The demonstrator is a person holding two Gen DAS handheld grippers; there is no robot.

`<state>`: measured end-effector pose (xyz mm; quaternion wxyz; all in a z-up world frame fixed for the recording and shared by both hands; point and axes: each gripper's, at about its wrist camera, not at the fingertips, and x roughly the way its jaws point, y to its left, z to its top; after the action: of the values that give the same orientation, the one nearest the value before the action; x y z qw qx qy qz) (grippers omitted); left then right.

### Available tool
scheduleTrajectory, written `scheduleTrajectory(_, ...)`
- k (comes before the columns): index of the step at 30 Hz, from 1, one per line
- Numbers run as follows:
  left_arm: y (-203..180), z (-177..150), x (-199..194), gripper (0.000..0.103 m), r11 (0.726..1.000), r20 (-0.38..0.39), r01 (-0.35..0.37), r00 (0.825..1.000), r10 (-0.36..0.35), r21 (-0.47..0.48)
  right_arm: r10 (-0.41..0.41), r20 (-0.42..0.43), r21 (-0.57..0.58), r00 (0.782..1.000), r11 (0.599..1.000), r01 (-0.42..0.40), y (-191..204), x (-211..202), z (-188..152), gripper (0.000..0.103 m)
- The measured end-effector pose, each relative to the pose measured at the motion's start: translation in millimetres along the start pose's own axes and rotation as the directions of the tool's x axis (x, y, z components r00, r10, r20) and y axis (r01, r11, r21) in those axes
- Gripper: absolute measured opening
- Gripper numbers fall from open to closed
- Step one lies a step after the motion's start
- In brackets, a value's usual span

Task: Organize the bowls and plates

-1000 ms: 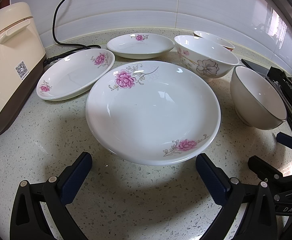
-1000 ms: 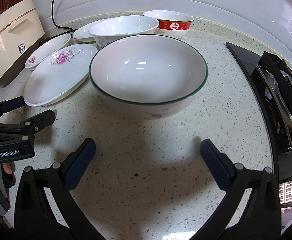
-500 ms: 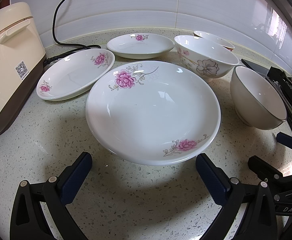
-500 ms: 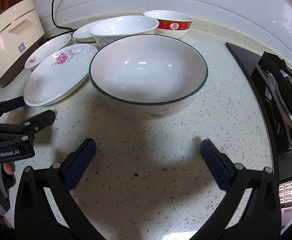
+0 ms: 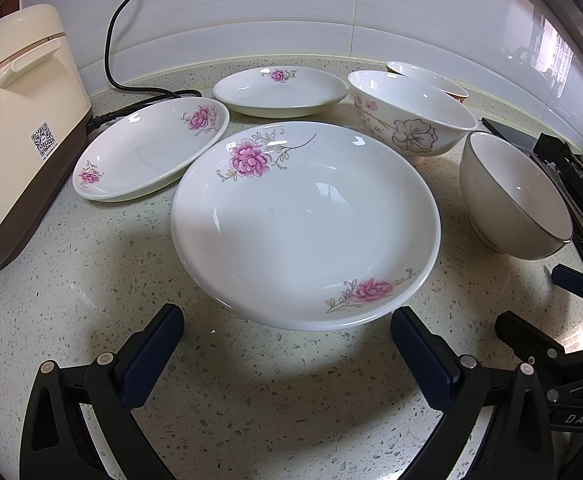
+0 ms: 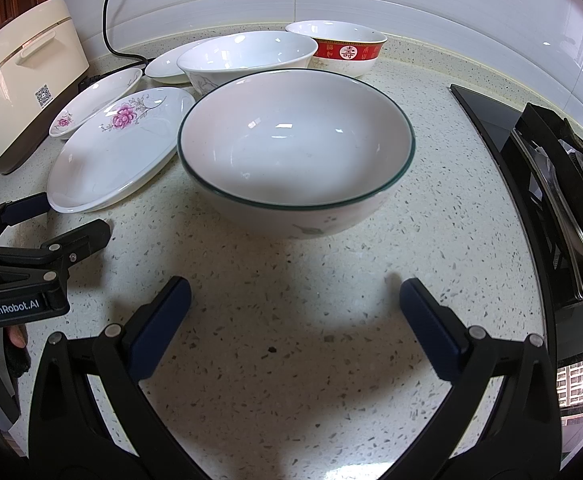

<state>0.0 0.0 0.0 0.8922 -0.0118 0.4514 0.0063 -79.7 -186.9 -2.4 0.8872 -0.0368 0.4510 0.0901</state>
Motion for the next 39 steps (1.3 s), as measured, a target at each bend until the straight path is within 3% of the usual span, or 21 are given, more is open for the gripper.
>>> scheduleTrajectory(9, -0.3, -1.8, -1.8, 0.103, 1.0, -0.001, 0.01, 1.0, -0.01, 0.013, -0.005, 0.0, 0.009, 1.0, 1.0, 0.005, -2.4, -1.0, 2.0, 0.103)
scheduleTrajectory(15, 5.8, -11.7, -11.2, 0.103, 0.994, -0.036, 0.068, 0.997, -0.065, 0.084, -0.02, -0.012, 0.036, 1.0, 0.999, 0.021, -2.3, -1.8, 4.6, 0.103)
scheduleTrajectory(19, 30.9, -17.9, -24.8, 0.103, 0.978, -0.005, 0.21, 0.978, -0.21, 0.0, 0.007, -0.016, 0.02, 1.0, 1.0, -0.006, 4.4, -7.2, -0.7, 0.103)
scheduleTrajectory(22, 52.7, -15.3, -26.5, 0.103, 0.967, 0.02, 0.244, 0.97, -0.243, -0.069, 0.119, 0.01, 0.053, 0.993, 0.991, -0.12, 13.8, -17.8, -5.2, 0.103)
scheduleTrajectory(24, 66.4, -11.1, -25.2, 0.103, 0.959, 0.035, 0.255, 0.967, -0.252, -0.122, 0.139, 0.016, 0.069, 0.99, 0.988, -0.14, 15.4, -18.5, -5.0, 0.103)
scheduleTrajectory(26, 80.8, -6.0, -22.4, 0.103, 0.94, 0.066, 0.281, 0.96, -0.274, -0.191, 0.224, 0.075, 0.129, 0.972, 0.964, -0.232, 21.0, -24.3, -2.3, 0.103)
scheduleTrajectory(27, 85.6, -3.0, -20.2, 0.103, 0.933, 0.081, 0.286, 0.958, -0.274, -0.218, 0.224, 0.075, 0.129, 0.972, 0.964, -0.232, 21.0, -24.3, -2.3, 0.103)
scheduleTrajectory(29, 90.6, 2.7, -16.0, 0.103, 0.927, 0.097, 0.279, 0.96, -0.262, -0.251, 0.284, 0.128, 0.157, 0.95, 0.94, -0.302, 32.3, -24.9, 5.0, 0.103)
scheduleTrajectory(32, 97.2, 12.2, -8.1, 0.103, 0.903, 0.127, 0.297, 0.954, -0.27, -0.312, 0.298, 0.139, 0.158, 0.944, 0.935, -0.318, 44.1, -20.1, 12.7, 0.1)
scheduleTrajectory(34, 99.7, 15.1, -6.0, 0.103, 0.887, 0.149, 0.305, 0.952, -0.269, -0.348, 0.275, 0.152, 0.162, 0.949, 0.941, -0.299, 55.6, -14.1, 25.4, 0.089)
scheduleTrajectory(39, 98.4, 27.6, 3.2, 0.098, 0.899, 0.164, 0.253, 0.965, -0.206, -0.357, 0.214, 0.147, 0.214, 0.966, 0.946, -0.242, 60.0, 4.7, 46.6, 0.077)
